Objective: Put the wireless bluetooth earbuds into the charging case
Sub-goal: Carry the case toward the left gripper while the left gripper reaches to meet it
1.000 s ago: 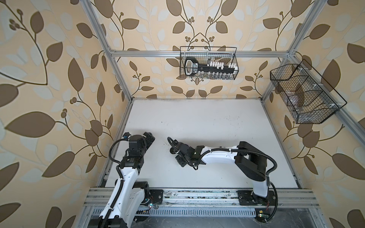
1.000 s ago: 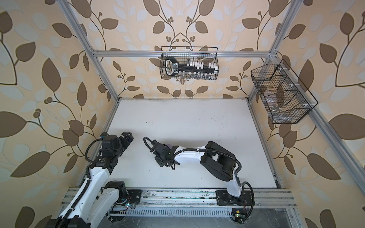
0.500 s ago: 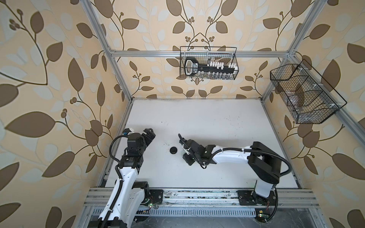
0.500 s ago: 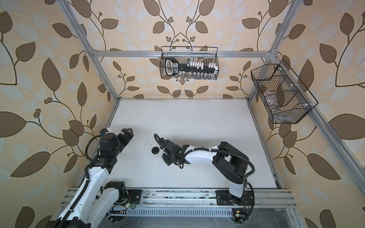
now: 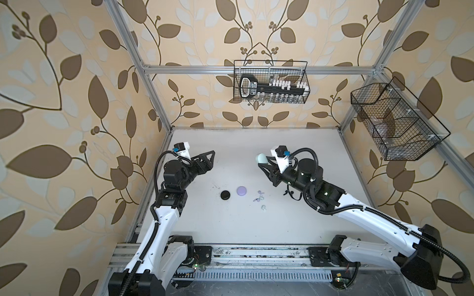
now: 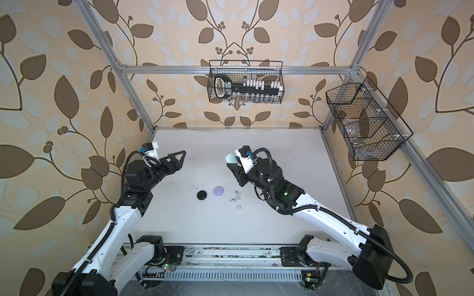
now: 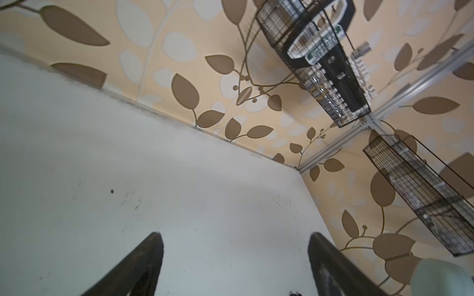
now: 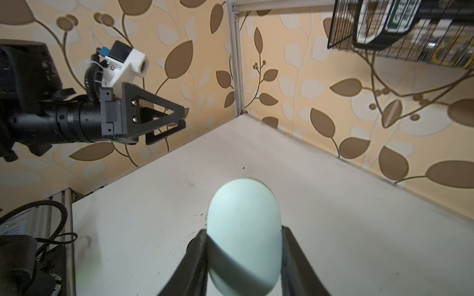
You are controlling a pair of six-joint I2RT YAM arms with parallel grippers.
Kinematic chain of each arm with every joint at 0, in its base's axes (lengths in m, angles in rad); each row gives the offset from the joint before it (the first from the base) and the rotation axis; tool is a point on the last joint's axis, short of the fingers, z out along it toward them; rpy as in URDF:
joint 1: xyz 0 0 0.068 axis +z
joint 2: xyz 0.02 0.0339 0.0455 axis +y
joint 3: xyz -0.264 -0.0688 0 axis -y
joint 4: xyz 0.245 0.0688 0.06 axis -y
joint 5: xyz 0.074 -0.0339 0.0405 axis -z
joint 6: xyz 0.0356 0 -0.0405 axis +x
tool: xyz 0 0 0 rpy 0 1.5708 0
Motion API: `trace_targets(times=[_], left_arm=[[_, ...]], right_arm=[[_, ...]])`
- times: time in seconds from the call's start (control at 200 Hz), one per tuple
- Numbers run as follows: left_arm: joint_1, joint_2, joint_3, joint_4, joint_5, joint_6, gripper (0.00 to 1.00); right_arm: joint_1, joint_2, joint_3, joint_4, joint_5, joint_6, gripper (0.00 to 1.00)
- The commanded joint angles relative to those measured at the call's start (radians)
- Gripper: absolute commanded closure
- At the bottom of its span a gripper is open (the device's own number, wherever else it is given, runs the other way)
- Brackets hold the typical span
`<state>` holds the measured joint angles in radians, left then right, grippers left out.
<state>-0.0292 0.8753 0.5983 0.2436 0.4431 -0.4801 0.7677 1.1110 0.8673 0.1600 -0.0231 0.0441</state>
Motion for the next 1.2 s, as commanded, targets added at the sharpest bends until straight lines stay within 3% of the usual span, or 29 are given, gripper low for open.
trace_targets(times=[0.0, 0.05, 0.115, 0.22, 0.335, 0.425, 0.515, 0.65, 0.82, 1.195], left_arm=[[-0.078, -0.013, -0.05, 0.2, 0.173, 0.272, 0.19], [-0.146, -0.02, -0.054, 0.144, 0.228, 0.426, 0.21], [-0.235, -0.028, -0.058, 0.031, 0.248, 0.632, 0.21], [-0.282, -0.057, -0.064, -0.127, 0.336, 0.826, 0.27], [-0.29, -0.129, -0.118, -0.111, 0.42, 0.828, 0.3], [-0.35, -0.184, -0.183, -0.075, 0.496, 0.862, 0.32], [-0.408, -0.223, -0.231, -0.116, 0.493, 0.986, 0.36], [-0.432, -0.245, -0.232, -0.133, 0.569, 1.002, 0.38], [-0.444, -0.252, -0.246, -0.132, 0.543, 1.043, 0.41], [-0.504, -0.174, -0.225, -0.158, 0.537, 1.141, 0.47]], right_arm=[[-0.063, -0.006, -0.035, 0.008, -0.217, -0.138, 1.0], [-0.108, -0.018, -0.045, -0.021, -0.37, -0.169, 1.0], [-0.136, -0.038, -0.065, -0.022, -0.443, -0.174, 1.0], [-0.141, -0.085, -0.132, 0.003, -0.447, -0.212, 1.0], [-0.095, -0.125, -0.171, -0.077, -0.354, -0.27, 1.0], [-0.053, -0.176, -0.192, -0.184, -0.368, -0.288, 1.0], [0.007, -0.257, -0.279, -0.147, -0.337, -0.301, 1.0], [0.087, -0.292, -0.31, -0.148, -0.242, -0.373, 1.0], [0.099, -0.247, -0.307, -0.141, -0.332, -0.406, 1.0], [0.148, -0.18, -0.312, -0.094, -0.351, -0.424, 1.0]])
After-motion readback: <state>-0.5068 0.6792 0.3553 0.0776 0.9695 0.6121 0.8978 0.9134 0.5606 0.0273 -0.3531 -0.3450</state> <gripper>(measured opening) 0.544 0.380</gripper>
